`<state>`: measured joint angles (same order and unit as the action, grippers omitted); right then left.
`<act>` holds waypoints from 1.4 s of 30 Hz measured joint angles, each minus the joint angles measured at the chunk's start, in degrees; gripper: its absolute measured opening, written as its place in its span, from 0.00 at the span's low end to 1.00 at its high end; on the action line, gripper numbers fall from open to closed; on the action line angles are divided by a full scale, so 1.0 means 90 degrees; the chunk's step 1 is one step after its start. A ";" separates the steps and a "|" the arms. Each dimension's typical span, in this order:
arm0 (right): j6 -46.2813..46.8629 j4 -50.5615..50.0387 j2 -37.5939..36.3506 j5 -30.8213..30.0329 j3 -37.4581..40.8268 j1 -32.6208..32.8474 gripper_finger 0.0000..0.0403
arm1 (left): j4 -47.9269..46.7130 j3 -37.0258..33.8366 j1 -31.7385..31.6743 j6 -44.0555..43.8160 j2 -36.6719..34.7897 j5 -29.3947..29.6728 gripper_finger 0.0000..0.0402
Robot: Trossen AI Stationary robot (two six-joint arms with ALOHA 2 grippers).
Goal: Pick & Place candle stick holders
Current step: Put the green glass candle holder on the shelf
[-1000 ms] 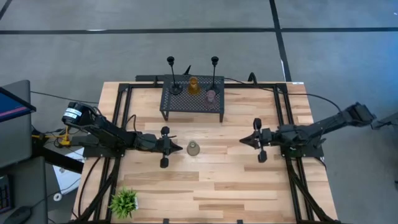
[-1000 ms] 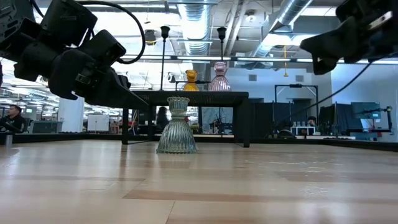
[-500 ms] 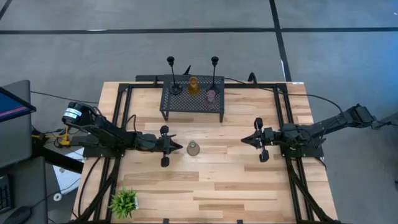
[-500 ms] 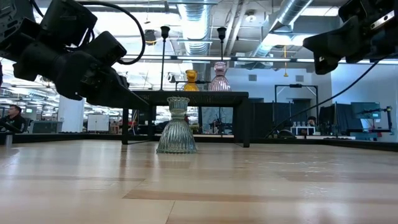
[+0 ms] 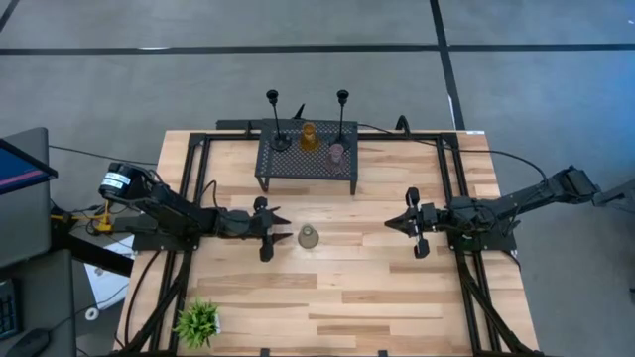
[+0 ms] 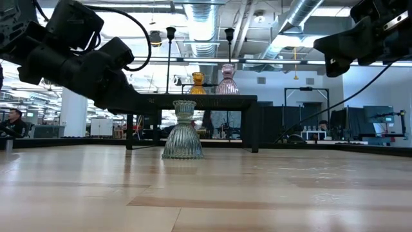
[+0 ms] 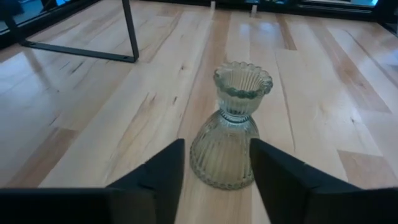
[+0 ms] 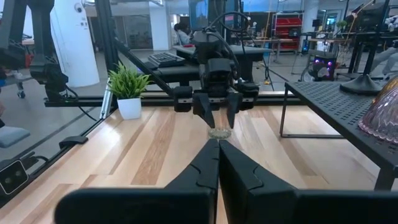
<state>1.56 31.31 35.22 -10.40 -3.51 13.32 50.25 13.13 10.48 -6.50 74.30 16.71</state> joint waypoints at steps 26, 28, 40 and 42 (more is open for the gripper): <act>0.0000 0.0000 0.0000 -0.0017 -0.0002 0.0000 0.00 | 0.0265 0.0000 -0.0005 0.0005 0.0000 -0.0292 0.71; 0.0000 0.0000 0.0000 -0.0015 -0.0002 0.0000 0.00 | 0.0300 0.0000 -0.0035 -0.0017 0.0000 -0.0293 0.71; 0.0000 0.0000 0.0000 -0.0017 -0.0002 0.0000 0.00 | 0.0334 0.0000 -0.0182 -0.0498 0.0000 -0.0291 0.71; 0.0000 0.0002 0.0000 -0.0017 -0.0002 0.0000 0.00 | 0.0334 0.0000 -0.0182 -0.0499 0.0000 -0.0290 0.71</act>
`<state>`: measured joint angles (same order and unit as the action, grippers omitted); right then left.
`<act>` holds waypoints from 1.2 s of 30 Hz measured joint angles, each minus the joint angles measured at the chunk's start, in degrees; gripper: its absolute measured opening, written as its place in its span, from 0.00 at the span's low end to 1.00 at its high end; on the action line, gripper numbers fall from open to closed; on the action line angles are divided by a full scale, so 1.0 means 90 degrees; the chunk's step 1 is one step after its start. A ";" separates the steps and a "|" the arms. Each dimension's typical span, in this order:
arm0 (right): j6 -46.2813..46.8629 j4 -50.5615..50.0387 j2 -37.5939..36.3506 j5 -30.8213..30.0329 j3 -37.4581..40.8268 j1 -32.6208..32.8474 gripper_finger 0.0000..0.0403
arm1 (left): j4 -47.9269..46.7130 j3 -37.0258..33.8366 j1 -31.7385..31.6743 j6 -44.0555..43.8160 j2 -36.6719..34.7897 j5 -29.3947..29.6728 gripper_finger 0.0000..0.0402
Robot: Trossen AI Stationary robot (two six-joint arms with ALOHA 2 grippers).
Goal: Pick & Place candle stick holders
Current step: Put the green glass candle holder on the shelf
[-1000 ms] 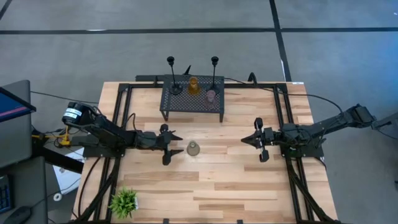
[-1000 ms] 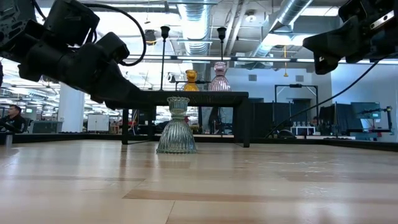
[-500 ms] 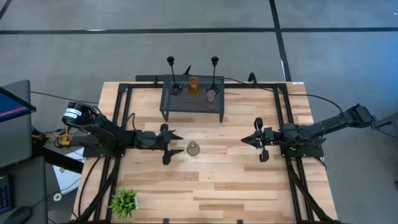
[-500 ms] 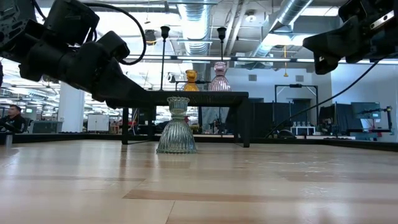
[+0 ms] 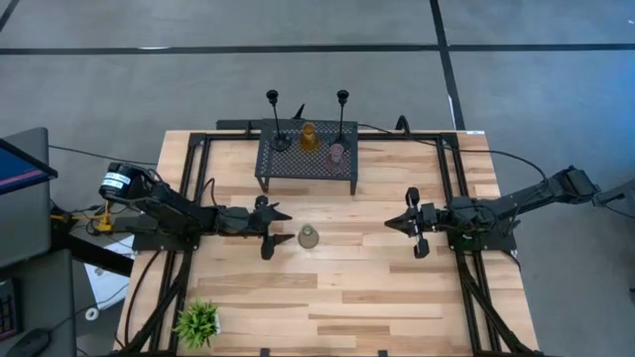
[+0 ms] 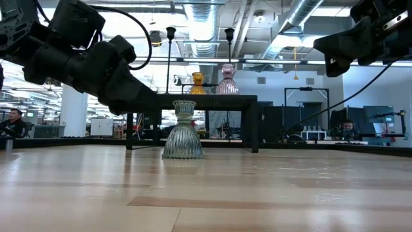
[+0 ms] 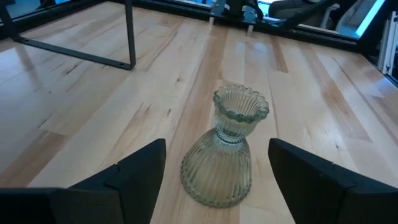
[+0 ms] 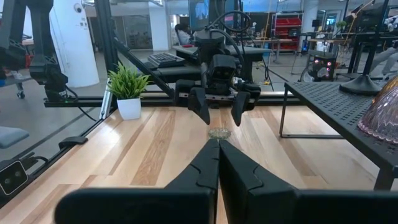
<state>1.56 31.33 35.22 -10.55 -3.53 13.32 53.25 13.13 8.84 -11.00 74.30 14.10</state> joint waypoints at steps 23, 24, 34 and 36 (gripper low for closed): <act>0.0121 0.0044 0.0001 -0.0002 -0.0005 0.0005 0.00 | 0.0197 0.1318 -0.0027 0.0279 0.1926 -0.0140 0.71; 0.0121 0.0044 0.0002 -0.0002 -0.0005 0.0005 0.00 | 0.0202 0.1343 -0.0031 0.0353 0.1926 -0.0135 0.71; 0.0119 0.0044 0.0002 -0.0002 -0.0005 0.0005 0.00 | 0.0274 0.1678 -0.0286 0.0525 0.1940 -0.0176 0.71; 0.0119 0.0044 0.0002 -0.0005 -0.0005 0.0002 0.00 | 0.0277 0.1727 -0.0316 0.0518 0.2036 -0.0310 0.71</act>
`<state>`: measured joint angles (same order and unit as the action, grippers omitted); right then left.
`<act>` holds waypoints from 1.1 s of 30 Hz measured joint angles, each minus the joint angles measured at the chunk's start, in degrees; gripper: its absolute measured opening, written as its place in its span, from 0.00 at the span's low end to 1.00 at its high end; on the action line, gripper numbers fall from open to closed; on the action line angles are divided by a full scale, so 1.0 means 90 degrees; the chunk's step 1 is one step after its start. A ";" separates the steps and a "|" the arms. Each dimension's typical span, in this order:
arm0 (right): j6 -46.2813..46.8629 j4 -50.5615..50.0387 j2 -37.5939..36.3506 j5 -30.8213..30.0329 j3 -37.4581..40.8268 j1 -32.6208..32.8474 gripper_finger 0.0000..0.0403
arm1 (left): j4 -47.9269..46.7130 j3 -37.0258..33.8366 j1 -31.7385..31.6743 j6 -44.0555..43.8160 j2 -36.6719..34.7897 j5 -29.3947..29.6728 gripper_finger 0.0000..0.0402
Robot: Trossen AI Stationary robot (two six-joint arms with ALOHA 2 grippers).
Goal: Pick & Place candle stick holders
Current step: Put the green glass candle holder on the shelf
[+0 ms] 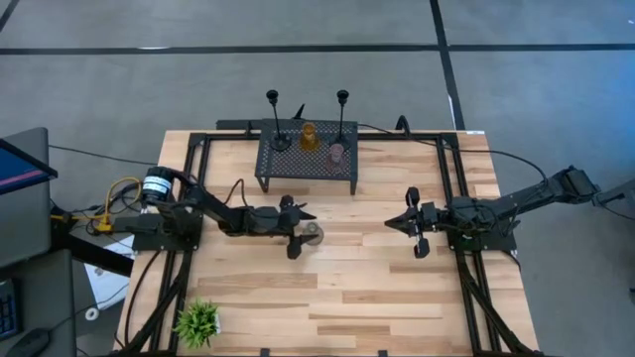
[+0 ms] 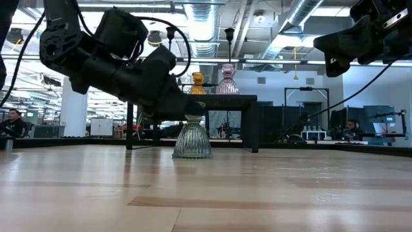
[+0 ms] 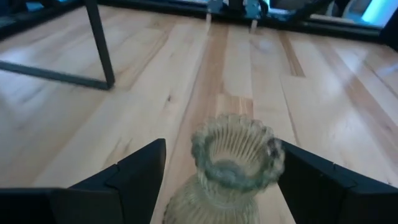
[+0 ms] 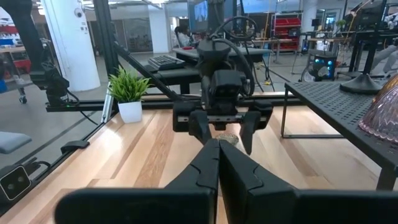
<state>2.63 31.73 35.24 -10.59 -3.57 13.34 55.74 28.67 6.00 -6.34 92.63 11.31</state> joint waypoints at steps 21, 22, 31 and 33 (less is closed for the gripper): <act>0.0025 -0.0142 0.0000 -0.0270 0.0000 -0.0002 0.00 | 0.0148 0.0352 -0.0012 -0.0189 0.0703 -0.0076 0.71; 0.0024 -0.0152 0.0000 -0.0320 0.0000 -0.0002 0.00 | 0.0147 0.0352 -0.0027 -0.0224 0.0703 -0.0078 0.70; 0.0045 -0.0151 0.0000 -0.0333 0.0000 -0.0002 0.00 | 0.0146 0.0352 -0.0178 -0.0519 0.0703 -0.0073 0.58; 0.0046 -0.0151 0.0000 -0.0333 0.0000 -0.0002 0.00 | 0.0146 0.0352 -0.0177 -0.0519 0.0701 -0.0074 0.54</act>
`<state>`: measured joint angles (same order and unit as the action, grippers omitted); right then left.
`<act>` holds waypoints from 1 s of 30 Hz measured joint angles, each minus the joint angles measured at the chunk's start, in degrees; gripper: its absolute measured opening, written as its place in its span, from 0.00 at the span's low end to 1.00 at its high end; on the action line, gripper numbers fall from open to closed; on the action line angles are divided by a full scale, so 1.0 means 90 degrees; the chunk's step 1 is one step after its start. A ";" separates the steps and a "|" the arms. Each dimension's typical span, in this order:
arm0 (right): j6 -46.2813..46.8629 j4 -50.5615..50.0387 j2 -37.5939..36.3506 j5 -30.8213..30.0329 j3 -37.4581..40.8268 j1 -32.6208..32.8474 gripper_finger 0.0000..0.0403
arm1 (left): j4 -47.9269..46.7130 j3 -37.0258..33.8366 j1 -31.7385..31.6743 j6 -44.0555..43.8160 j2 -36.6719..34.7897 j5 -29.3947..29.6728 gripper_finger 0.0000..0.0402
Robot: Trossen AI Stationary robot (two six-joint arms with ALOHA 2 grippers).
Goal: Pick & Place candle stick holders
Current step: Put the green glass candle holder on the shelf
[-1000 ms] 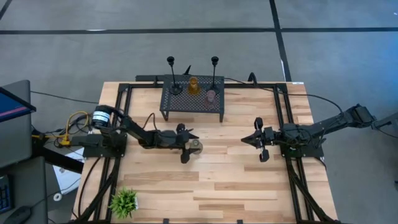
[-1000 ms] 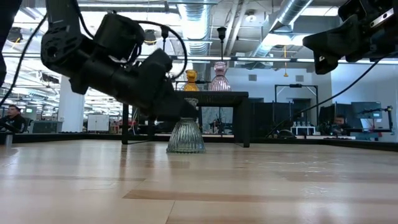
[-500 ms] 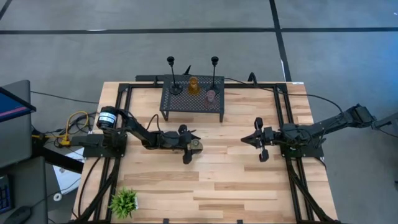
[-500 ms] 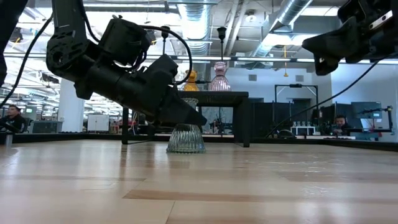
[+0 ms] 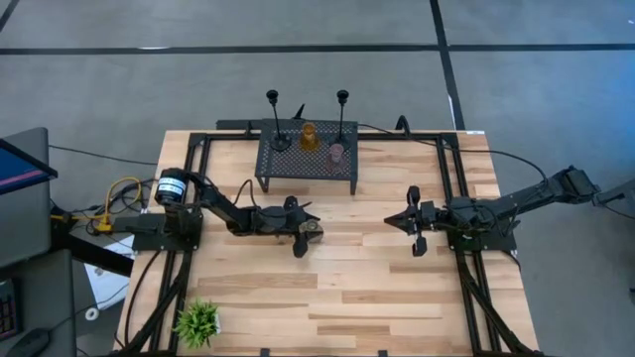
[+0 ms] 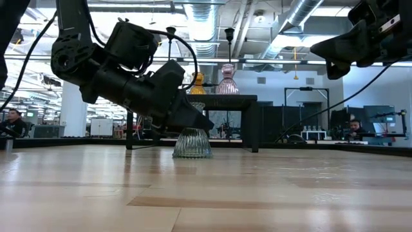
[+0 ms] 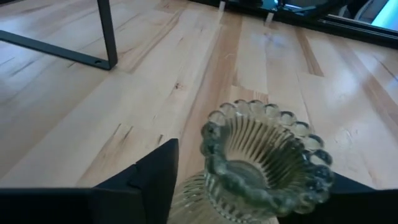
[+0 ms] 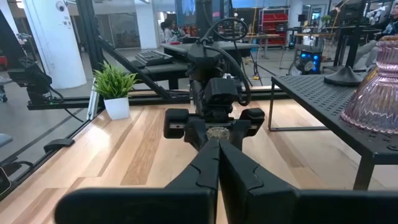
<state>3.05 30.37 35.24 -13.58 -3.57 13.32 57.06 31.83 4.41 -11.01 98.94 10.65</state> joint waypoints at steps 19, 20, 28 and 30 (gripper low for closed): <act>0.0000 0.0002 -0.0001 0.0000 0.0002 0.0000 0.00 | 0.0053 0.0002 -0.0001 0.0015 -0.0022 0.0024 0.36; 0.0000 0.0002 -0.0001 0.0000 0.0002 0.0000 0.00 | 0.0051 0.0002 -0.0001 0.0015 -0.0022 0.0021 0.36; 0.0000 0.0002 -0.0002 0.0000 0.0002 0.0000 0.00 | -0.0417 -0.0008 0.0002 0.0013 -0.0313 -0.0020 0.36; 0.0001 0.0002 0.0000 0.0000 0.0002 0.0000 0.00 | -0.0776 -0.0015 0.0002 0.0005 -0.0541 -0.0021 0.35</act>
<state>3.06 30.39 35.24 -13.58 -3.55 13.32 50.07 31.70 4.43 -10.97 94.07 10.46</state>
